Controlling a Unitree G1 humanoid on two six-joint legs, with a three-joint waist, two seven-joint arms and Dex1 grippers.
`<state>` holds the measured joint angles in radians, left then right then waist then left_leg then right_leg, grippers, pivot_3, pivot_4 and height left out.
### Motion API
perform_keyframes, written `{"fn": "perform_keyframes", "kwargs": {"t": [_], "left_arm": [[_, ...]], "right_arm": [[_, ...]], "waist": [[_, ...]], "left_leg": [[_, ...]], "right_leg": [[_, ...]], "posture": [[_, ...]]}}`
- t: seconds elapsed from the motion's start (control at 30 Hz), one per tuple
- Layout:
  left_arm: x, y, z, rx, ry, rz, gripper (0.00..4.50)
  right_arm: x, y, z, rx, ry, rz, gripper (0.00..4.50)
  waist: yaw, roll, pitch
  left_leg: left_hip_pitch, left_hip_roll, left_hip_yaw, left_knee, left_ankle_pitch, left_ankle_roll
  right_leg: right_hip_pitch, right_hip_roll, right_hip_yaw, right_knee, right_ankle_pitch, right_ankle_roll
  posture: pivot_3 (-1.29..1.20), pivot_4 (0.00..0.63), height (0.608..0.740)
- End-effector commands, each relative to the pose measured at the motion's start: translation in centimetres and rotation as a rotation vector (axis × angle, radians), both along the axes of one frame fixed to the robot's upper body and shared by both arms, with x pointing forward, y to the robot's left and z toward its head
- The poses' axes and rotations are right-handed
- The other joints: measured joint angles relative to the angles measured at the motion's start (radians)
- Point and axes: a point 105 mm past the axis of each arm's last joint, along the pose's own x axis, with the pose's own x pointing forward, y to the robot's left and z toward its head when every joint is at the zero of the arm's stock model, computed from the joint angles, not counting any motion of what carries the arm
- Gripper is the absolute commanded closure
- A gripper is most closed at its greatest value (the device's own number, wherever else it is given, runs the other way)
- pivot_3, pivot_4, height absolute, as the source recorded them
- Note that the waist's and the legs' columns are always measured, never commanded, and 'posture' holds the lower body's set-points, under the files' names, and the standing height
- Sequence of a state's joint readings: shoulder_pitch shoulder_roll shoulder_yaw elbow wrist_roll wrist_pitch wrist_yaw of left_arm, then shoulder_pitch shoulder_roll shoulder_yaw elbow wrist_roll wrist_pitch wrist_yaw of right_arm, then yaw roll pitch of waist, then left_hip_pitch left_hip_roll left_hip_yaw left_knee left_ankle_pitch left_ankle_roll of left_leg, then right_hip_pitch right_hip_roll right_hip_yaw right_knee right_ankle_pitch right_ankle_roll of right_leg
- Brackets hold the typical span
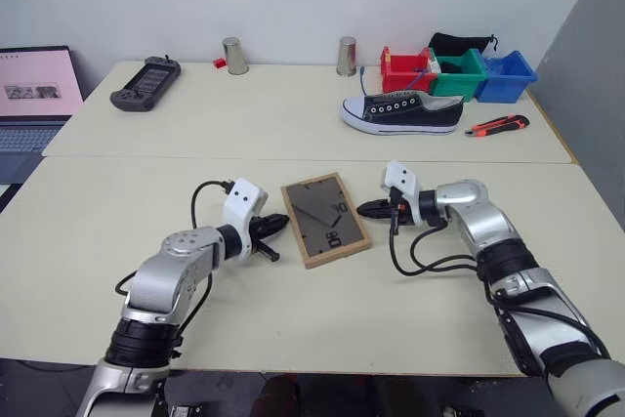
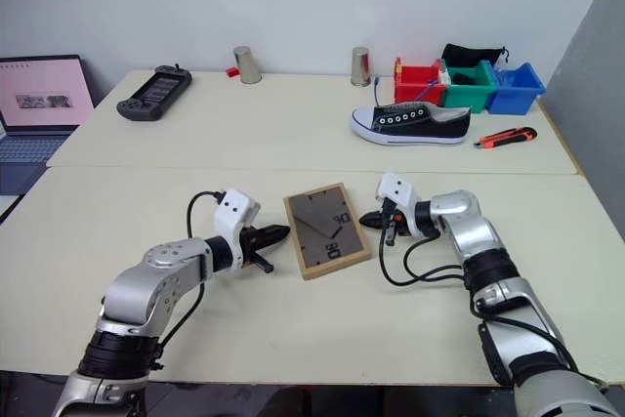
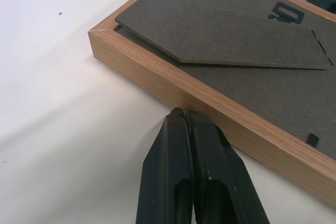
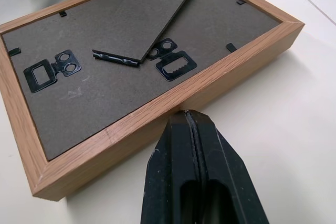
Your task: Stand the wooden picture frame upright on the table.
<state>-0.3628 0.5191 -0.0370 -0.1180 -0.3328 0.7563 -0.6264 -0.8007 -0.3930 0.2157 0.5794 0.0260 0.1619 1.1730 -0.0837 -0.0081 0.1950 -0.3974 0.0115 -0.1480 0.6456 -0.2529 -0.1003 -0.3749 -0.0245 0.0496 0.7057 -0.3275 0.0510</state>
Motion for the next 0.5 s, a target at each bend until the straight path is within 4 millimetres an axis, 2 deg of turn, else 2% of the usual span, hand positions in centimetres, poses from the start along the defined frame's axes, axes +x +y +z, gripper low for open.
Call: {"fn": "perform_keyframes", "kwargs": {"t": [0.03,0.5], "left_arm": [[-0.6,-2.6,1.3,-0.018,-0.035,-0.140,4.43],[0.4,-4.8,1.1,-0.010,-0.038,-0.218,4.43]], "right_arm": [[-0.7,0.4,1.2,0.035,-0.020,0.035,4.50],[-2.9,-2.0,1.6,0.023,0.038,0.023,4.50]], "waist": [[0.000,0.000,0.000],[0.004,0.000,0.000]], "left_leg": [[0.000,0.000,0.000,0.000,0.000,0.000],[0.000,-0.001,-0.001,0.000,0.000,0.000]], "right_leg": [[0.000,0.000,0.000,0.000,0.000,0.000],[0.001,0.000,0.000,-0.001,0.000,0.000]], "posture": [[0.00,0.150,0.740],[0.00,0.150,0.740]]}}
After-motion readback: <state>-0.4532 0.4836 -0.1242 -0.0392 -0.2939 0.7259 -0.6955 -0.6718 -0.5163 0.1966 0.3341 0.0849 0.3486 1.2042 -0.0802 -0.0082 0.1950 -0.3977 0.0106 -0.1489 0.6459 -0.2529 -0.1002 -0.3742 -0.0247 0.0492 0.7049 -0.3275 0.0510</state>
